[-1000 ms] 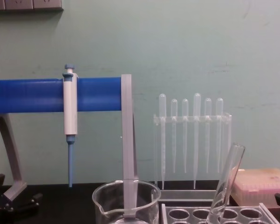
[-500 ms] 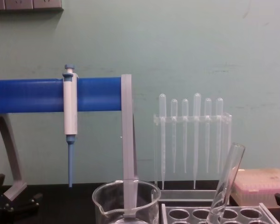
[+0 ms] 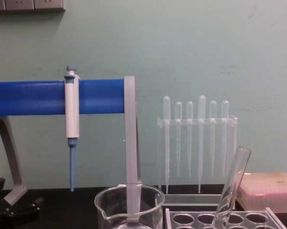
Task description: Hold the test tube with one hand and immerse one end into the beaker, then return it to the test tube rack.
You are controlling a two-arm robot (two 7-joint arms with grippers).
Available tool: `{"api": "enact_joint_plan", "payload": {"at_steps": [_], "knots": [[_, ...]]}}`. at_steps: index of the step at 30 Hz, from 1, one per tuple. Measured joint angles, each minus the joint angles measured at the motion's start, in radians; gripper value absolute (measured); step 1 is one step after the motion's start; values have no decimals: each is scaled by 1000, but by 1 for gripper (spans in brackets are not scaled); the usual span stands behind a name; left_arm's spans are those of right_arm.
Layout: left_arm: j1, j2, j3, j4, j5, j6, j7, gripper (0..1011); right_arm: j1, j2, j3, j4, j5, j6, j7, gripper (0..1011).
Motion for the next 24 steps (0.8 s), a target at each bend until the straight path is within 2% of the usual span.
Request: {"api": "enact_joint_plan", "payload": {"at_steps": [3,6,11,16,24], "knots": [[0,0,0,0,0,0,0,1000,-27,15,15,-31,28,-4,33,1004],[0,0,0,0,0,0,0,1000,-72,34,29,-76,72,-14,93,1004],[0,0,0,0,0,0,0,1000,-111,35,30,-110,121,-23,161,1004],[0,0,0,0,0,0,0,1000,-112,8,15,-121,143,-22,206,1004],[0,0,0,0,0,0,0,1000,-63,-69,-15,-106,181,37,256,1004]]}}
